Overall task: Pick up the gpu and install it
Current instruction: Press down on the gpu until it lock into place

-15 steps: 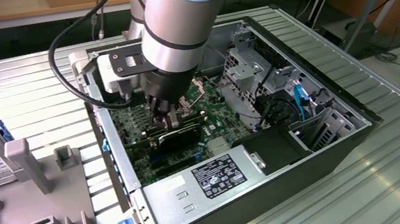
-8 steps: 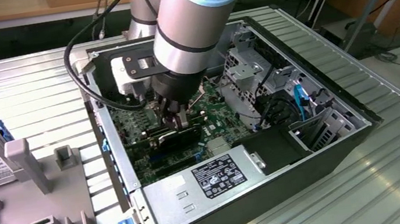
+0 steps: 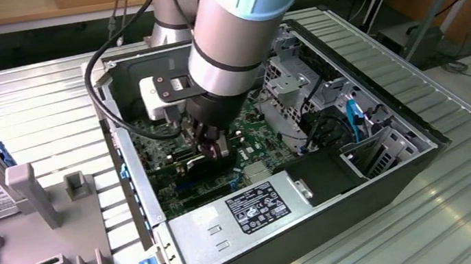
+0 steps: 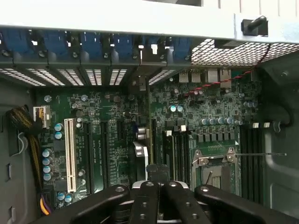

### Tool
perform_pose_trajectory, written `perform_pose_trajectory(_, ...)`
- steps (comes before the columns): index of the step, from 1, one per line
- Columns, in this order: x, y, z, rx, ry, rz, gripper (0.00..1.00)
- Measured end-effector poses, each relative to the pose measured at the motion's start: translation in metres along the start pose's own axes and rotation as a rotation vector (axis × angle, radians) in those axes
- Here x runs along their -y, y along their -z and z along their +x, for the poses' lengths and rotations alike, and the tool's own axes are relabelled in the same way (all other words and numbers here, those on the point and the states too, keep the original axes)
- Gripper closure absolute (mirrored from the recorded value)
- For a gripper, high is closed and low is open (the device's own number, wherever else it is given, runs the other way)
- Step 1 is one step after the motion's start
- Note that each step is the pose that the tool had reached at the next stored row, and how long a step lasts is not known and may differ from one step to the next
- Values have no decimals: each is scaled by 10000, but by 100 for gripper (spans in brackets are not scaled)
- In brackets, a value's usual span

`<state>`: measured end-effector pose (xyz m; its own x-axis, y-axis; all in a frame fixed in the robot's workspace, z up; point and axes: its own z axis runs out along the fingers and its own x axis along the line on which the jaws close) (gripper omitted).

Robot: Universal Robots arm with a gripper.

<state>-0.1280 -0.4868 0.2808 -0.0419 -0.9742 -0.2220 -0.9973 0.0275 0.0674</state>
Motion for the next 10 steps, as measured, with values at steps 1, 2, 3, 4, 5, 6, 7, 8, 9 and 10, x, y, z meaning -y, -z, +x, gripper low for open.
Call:
perform_pose_trajectory(1,2,-12,4,-1,7,11,89)
perform_pose_trajectory(2,4,-23,6,-1,22,27,89)
perform_pose_trajectory(3,7,-35,9,-2,57,51,89)
perform_pose_trajectory(4,9,-39,10,-31,91,78,89)
perform_pose_trajectory(5,10,-39,10,-90,95,95,89)
perform_pose_trajectory(6,10,-41,11,-167,98,118,89)
perform_pose_trajectory(7,10,-44,11,-233,99,138,89)
perform_pose_trajectory(8,10,-45,12,-247,100,144,89)
perform_pose_trajectory(9,9,-45,11,-289,97,145,89)
perform_pose_trajectory(10,9,-45,11,-495,85,156,89)
